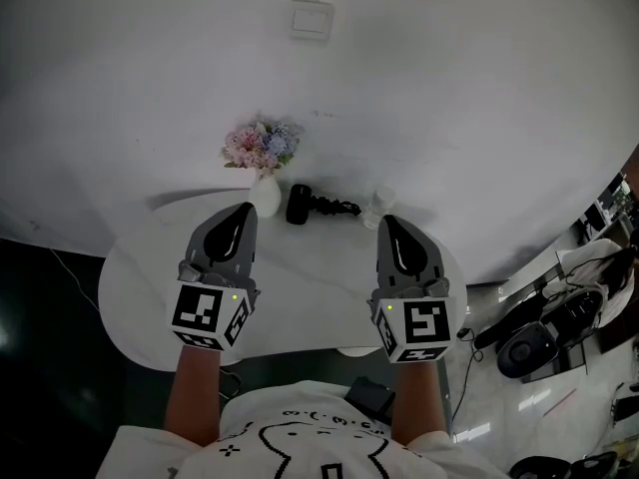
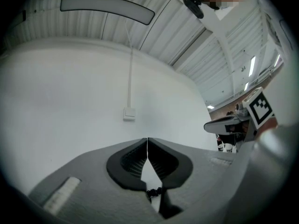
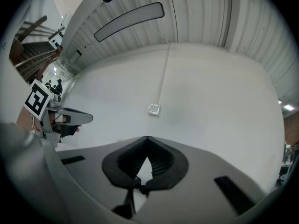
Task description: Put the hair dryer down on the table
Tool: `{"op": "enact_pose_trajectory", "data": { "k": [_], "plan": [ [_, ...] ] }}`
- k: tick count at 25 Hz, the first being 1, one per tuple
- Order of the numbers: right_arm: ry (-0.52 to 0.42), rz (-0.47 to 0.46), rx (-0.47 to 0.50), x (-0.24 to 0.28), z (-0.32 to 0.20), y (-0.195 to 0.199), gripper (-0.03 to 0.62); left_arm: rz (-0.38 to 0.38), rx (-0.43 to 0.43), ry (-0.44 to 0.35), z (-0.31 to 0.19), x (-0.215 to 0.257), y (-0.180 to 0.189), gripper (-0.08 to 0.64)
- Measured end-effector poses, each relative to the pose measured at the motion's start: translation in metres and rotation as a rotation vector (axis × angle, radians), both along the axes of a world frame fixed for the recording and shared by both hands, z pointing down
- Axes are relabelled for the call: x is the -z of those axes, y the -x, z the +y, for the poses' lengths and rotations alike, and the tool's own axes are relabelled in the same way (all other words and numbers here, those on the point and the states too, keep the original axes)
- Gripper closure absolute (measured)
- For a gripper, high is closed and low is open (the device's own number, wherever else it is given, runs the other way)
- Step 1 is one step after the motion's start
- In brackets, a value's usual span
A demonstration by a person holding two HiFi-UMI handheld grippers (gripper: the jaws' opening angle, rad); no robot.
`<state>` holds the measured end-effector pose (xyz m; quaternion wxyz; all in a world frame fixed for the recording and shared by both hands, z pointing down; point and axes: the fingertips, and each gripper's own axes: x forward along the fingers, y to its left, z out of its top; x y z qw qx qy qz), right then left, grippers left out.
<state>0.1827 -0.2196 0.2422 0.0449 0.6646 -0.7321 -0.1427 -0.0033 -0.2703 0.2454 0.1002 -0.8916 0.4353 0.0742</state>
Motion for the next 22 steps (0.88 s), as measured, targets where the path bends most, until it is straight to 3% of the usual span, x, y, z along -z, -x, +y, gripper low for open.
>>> {"op": "enact_pose_trajectory", "data": {
  "k": [22],
  "plan": [
    [-0.001, 0.012, -0.004, -0.0027, 0.0036, -0.0065, 0.594, 0.007, -0.010, -0.001, -0.0024, 0.0015, -0.0041, 0.540]
  ]
}}
